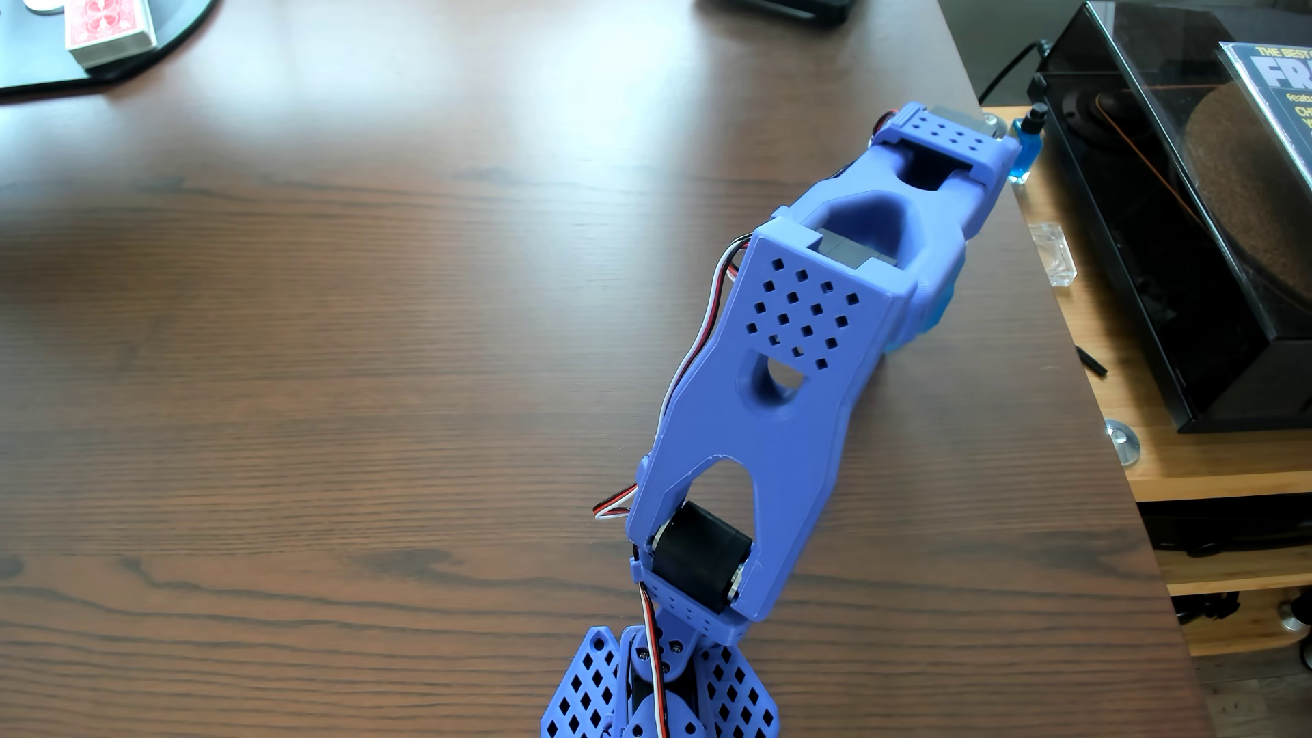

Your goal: Grab the blue dice

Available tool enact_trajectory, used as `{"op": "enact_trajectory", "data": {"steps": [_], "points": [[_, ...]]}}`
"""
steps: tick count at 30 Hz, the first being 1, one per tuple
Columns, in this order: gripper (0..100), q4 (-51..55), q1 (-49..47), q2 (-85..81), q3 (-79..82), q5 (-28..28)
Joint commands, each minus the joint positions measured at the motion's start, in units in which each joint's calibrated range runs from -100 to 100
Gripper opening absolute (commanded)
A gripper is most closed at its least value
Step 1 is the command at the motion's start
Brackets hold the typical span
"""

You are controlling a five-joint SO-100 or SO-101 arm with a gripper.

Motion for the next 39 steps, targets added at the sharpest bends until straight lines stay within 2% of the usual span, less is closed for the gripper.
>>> {"op": "enact_trajectory", "data": {"steps": [1,14,16,20,29,33,39], "points": [[20,-0.6,0.7,-1.2,-4.7,0.8],[20,0.2,2.2,3.2,-8.1,1.6],[16,0.2,2.2,3.2,-8.1,1.6],[1,0.2,2.3,3.2,-8.1,1.5],[2,0.3,2.3,3.2,-7.9,1.6],[2,0.3,-0.1,0.3,-8.1,-1.1],[2,0.6,-9.4,-18.9,-7.4,-8.8]]}}
